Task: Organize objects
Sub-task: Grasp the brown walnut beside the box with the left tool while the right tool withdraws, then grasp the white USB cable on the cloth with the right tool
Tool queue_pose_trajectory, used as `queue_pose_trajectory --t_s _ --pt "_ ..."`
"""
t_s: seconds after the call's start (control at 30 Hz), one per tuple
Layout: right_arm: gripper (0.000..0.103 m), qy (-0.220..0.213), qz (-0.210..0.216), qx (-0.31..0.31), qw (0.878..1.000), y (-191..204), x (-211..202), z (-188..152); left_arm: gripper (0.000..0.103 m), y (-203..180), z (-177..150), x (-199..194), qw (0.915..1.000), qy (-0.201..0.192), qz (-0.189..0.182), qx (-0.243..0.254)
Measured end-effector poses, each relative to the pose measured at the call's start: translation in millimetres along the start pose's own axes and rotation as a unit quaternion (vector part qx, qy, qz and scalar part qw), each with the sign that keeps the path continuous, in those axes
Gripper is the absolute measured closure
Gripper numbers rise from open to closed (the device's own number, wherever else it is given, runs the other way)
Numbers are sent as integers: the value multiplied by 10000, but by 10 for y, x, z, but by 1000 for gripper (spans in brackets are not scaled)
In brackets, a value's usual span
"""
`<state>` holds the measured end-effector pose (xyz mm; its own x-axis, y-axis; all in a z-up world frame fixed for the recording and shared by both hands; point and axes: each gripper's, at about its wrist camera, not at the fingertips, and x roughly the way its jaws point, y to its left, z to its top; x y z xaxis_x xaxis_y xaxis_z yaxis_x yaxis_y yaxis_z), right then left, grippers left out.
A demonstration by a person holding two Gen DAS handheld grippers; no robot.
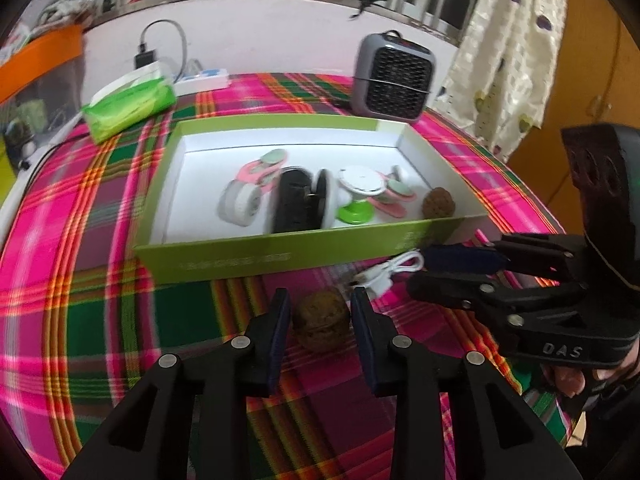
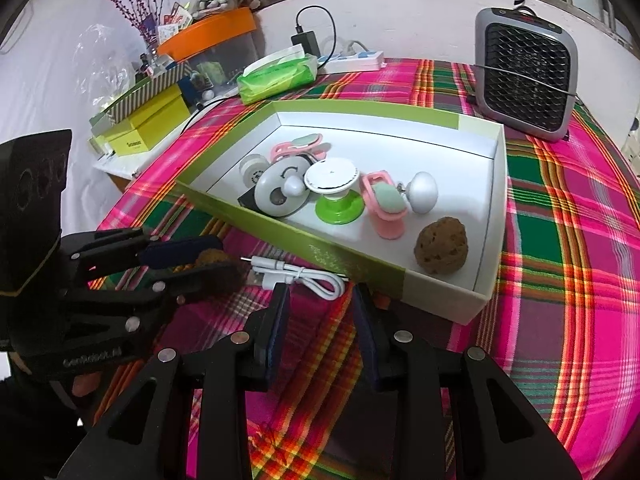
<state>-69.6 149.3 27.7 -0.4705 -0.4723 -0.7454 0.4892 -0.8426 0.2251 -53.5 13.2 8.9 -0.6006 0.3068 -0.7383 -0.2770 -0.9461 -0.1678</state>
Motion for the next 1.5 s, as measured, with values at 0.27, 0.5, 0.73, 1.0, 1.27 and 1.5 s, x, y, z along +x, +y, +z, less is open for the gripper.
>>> queue_pose_trajectory --t_s 0.27,0.5,0.73,1.0,1.27,1.5 --pt "70 -14 -26 -34 10000 67 -11 -15 75 103 -27 -55 9997 -82 53 -209" --pt "70 -183 2 -221 9996 282 -34 6 75 144 -54 -110 9995 -156 64 -250" --pt "70 -200 -46 -583 9981 533 76 111 75 258 -109 -198 9991 -229 52 -341" --pt "70 -66 -130 -845 9963 676 211 269 76 421 -160 -287 9977 -348 -36 -582" --pt "71 254 -444 -878 9948 685 253 237 76 431 -152 -289 9975 -370 -160 -584" --pt "71 470 -644 -938 9924 566 11 -18 76 399 -157 -293 9979 -369 -179 -506"
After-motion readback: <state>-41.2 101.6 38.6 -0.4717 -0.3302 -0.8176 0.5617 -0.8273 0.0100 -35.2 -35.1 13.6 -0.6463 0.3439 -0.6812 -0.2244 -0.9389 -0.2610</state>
